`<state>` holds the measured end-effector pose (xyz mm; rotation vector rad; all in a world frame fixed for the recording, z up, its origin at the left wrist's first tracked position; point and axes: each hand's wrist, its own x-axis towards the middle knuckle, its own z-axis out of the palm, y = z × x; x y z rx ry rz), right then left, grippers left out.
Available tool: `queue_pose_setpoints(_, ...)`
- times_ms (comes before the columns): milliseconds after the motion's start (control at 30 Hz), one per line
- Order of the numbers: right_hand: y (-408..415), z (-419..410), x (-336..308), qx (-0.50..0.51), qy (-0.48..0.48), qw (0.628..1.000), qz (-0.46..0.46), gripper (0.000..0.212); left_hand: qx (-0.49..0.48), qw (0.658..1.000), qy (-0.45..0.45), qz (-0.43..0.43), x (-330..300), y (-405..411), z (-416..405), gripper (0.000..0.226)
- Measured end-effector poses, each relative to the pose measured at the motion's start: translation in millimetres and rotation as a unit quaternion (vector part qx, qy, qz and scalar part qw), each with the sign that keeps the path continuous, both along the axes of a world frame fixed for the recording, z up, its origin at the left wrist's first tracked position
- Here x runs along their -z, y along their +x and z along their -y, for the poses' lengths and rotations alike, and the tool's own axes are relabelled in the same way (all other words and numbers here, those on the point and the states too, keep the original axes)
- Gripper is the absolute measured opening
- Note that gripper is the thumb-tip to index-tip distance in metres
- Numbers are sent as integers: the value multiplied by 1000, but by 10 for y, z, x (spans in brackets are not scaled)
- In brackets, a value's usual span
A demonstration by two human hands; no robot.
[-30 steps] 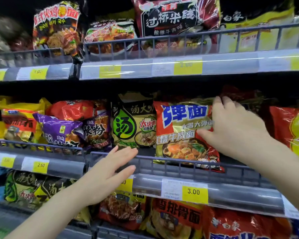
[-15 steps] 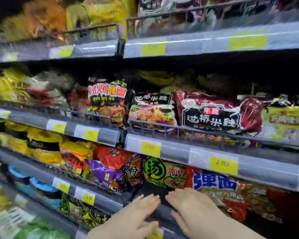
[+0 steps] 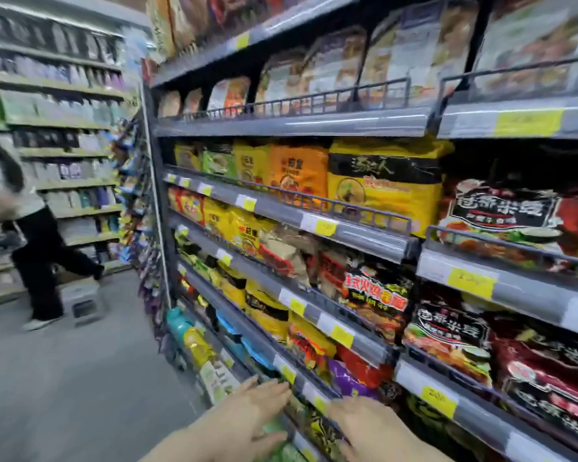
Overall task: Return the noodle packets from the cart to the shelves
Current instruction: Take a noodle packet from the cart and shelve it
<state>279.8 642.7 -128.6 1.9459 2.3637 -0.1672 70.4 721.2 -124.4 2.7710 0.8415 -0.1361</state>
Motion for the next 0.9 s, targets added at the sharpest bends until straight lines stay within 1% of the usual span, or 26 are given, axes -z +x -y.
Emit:
queue_pose_setpoints(33,-125,-94,-57,-29,-6,1000,0,47,-16,1000,5,-21,-43,-181,26,92)
queue_pose_setpoints(67,-281,-160,-174,-44,-19,999,0,48,-40,999,21,-22,-113,-401,63,93)
queue_pose_setpoints(133,-590,-272,-259,-65,-38,997,16,51,-91,995,37,-32,-221,-846,150,106)
queue_pose_setpoints(200,-937,-338,-321,-98,-31,994,21,49,-141,989,31,-41,-252,-1205,338,114)
queue_pose_setpoints(267,-1259,-411,-361,-143,-26,989,19,37,-192,979,28,-58,-247,-1576,491,119)
queue_pose_setpoints(333,-1606,-486,-375,-175,-33,983,46,20,-243,968,26,-65,-223,-1979,659,122)
queue_pose_setpoints(367,-1738,-507,-371,-185,-38,981,47,20,-258,963,32,-66,-206,-2136,714,122)
queue_pose_setpoints(400,-1875,-529,-353,-200,-40,978,45,25,-271,959,41,-67,-185,-2296,760,120)
queue_pose_setpoints(433,-2058,-551,-351,-215,-41,975,47,31,-291,953,55,-65,-169,-2484,841,114)
queue_pose_setpoints(467,-2225,-573,-341,-228,-38,972,48,34,-312,945,74,-63,-149,-2654,907,100)
queue_pose_setpoints(500,-2395,-576,-336,-239,-38,969,51,37,-336,936,80,-64,-143,-2826,985,81)
queue_pose_setpoints(533,-2569,-585,-335,-253,-34,966,52,40,-355,929,79,-63,-152,-2994,1063,69)
queue_pose_setpoints(600,-2924,-594,-334,-283,-29,957,59,44,-384,918,77,-62,-194,-3321,1215,65)
queue_pose_setpoints(633,-3102,-598,-338,-296,-24,953,58,44,-395,913,75,-72,-213,-3493,1279,69)
queue_pose_setpoints(733,-3632,-633,-334,-322,-20,945,42,44,-415,903,69,-86,-256,-3989,1441,105)
queue_pose_setpoints(767,-3813,-642,-328,-327,-24,944,37,45,-422,900,64,-94,-265,-4148,1499,111)
queue_pose_setpoints(833,-4167,-653,-338,-338,-31,940,36,46,-436,893,62,-96,-281,-4466,1593,112)
queue_pose_setpoints(900,-4513,-664,-355,-346,-41,936,39,45,-447,887,61,-96,-296,-4775,1667,104)
